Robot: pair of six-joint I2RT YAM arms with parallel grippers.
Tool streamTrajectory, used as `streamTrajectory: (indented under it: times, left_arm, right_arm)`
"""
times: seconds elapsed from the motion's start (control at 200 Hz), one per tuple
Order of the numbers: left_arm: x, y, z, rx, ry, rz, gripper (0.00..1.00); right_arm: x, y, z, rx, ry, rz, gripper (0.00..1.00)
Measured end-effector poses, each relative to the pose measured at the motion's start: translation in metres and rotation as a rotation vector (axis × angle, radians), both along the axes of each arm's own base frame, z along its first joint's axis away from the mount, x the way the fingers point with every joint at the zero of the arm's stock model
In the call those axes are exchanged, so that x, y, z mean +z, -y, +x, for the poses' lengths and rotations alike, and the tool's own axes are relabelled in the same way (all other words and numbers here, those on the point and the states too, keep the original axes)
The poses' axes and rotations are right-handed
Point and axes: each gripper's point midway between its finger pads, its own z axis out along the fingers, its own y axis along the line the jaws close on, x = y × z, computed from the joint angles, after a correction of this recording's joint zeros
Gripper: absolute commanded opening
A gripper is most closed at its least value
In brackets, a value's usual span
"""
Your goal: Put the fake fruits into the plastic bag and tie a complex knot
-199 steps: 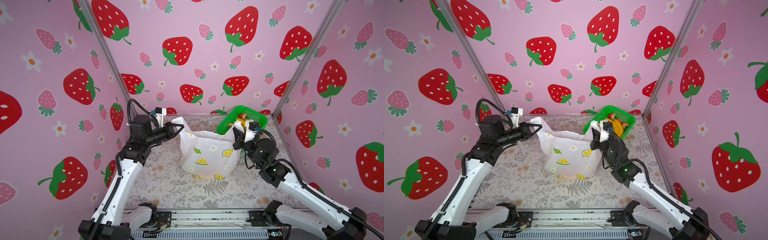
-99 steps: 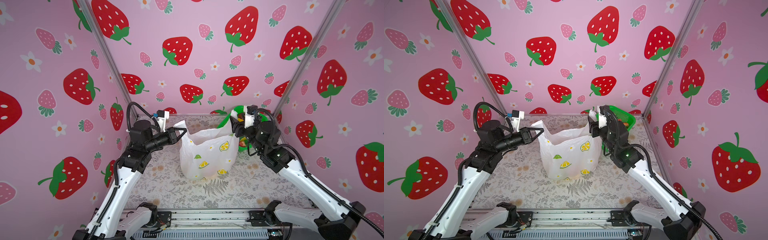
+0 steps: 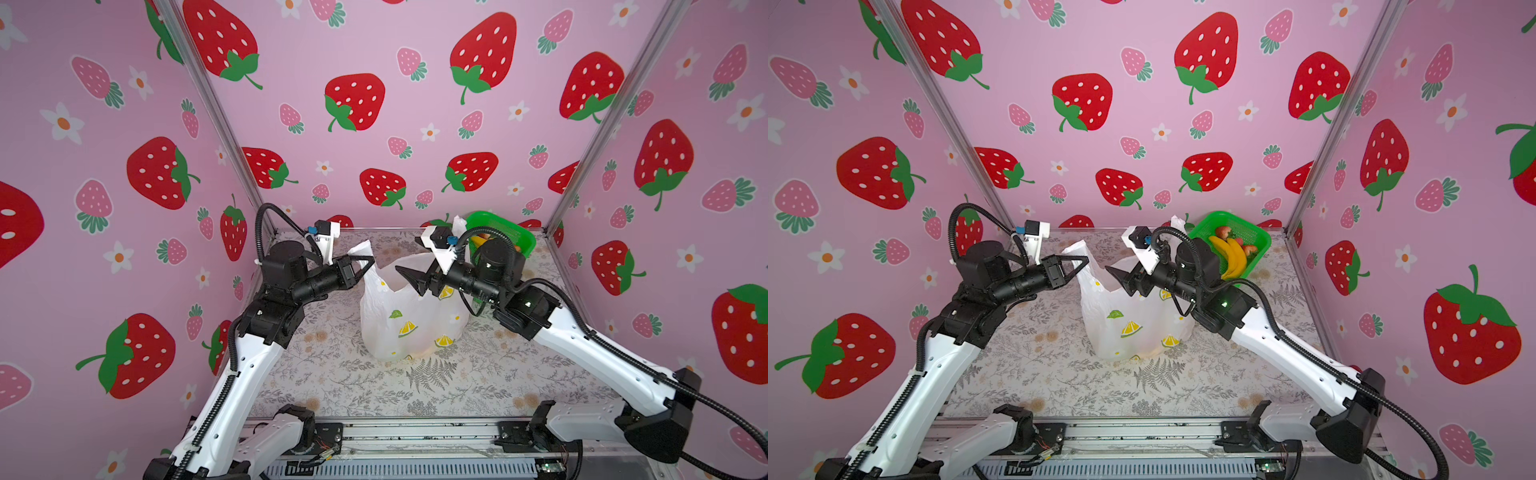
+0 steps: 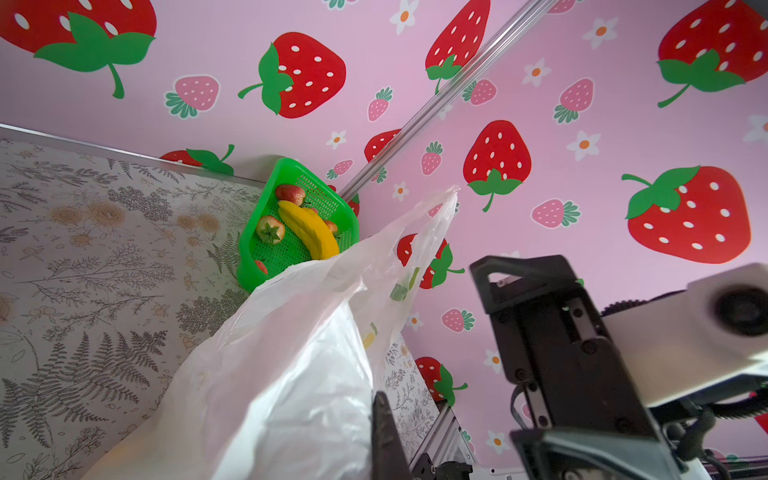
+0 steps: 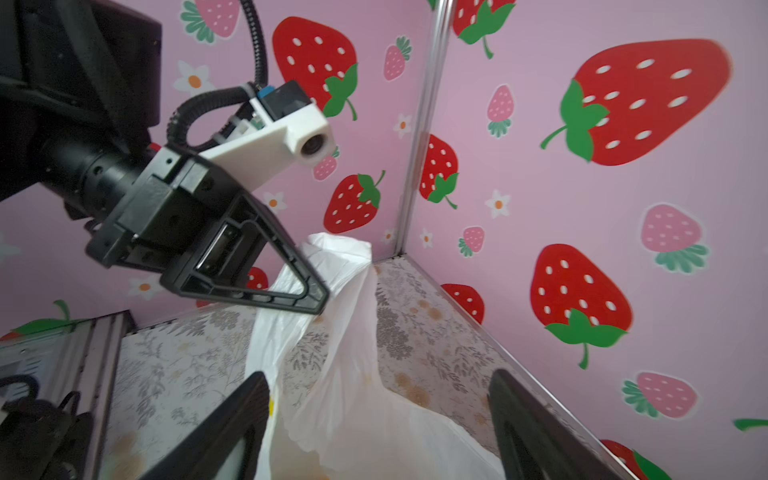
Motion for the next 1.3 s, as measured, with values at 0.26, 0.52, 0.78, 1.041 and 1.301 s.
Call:
streamTrajectory:
  times: [0.26,0.52,0.78,1.041,1.301]
  left_arm:
    - [-0.003,-0.001,0.002,0.005,0.006,0.016,0.00]
    - [-0.010,-0.005,0.004,0.022,0.015,0.088,0.34]
    - [-0.010,-0.022,-0.006,0.072,0.109,0.222,0.59]
    - [-0.011,-0.016,-0.002,0.026,0.150,0.290,0.72]
    - [-0.003,-0.008,0.014,-0.006,0.179,0.316,0.77]
  right_arm:
    - [-0.095,-0.044,-0.019,0.253,-0.141,-0.092,0.42]
    - [-0.125,-0.041,-0.037,0.329,-0.215,-0.063,0.05]
    - [-0.131,-0.026,-0.051,0.346,-0.229,-0.033,0.02]
    - [-0.121,-0.025,-0.054,0.358,-0.208,-0.007,0.02]
    - [-0.126,-0.024,-0.055,0.359,-0.214,-0.014,0.02]
